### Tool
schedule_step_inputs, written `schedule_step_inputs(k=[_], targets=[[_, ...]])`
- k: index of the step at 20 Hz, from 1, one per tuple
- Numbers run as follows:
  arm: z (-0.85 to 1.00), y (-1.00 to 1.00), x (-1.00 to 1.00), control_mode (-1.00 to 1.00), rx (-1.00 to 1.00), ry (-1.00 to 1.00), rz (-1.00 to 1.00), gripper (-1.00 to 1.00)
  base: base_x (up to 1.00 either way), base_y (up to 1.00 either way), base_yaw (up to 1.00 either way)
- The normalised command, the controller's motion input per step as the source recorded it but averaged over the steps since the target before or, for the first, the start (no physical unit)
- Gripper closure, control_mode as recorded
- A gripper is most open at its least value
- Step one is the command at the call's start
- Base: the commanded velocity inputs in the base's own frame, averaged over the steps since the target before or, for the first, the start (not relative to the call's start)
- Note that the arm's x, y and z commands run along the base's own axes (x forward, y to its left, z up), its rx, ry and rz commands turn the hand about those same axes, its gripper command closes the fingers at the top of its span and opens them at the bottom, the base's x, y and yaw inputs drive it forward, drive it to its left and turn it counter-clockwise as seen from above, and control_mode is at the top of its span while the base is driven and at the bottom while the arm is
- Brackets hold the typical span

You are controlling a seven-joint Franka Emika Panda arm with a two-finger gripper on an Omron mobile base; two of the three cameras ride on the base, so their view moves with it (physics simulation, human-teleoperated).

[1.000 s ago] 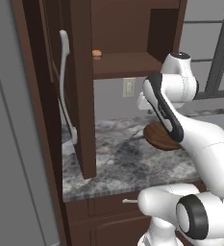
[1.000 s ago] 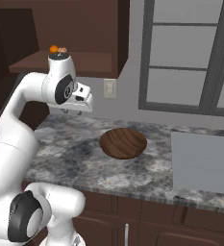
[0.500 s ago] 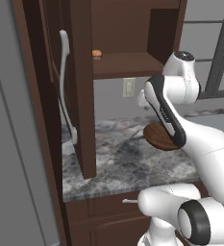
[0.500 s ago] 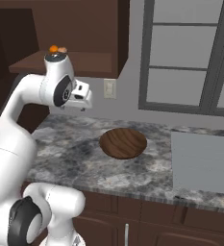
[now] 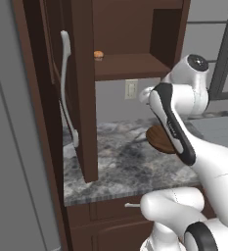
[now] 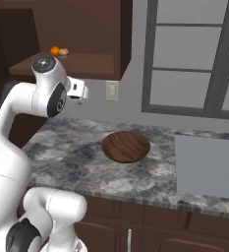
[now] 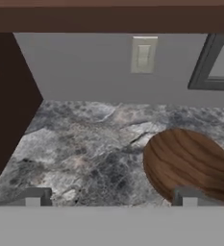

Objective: Pick the tangerines from the cabinet and place them in one bowl. Pick the potato from the sink and place it in the other bowl.

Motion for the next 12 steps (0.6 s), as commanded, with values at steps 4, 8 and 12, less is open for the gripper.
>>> schedule_step_inputs(k=[4,8,12], targets=[[0.21,0.14,-0.08,-1.0,0.0,-0.31,0.1,-1.0,0.0,0.0,0.0],[0.27,0.09,-0.11,-1.0,0.0,-0.33,0.1,-1.0,0.0,0.0,0.0],[0.35,0.13,-0.06,-1.0,0.0,-0.3,0.08,-1.0,0.0,0.0,0.0]])
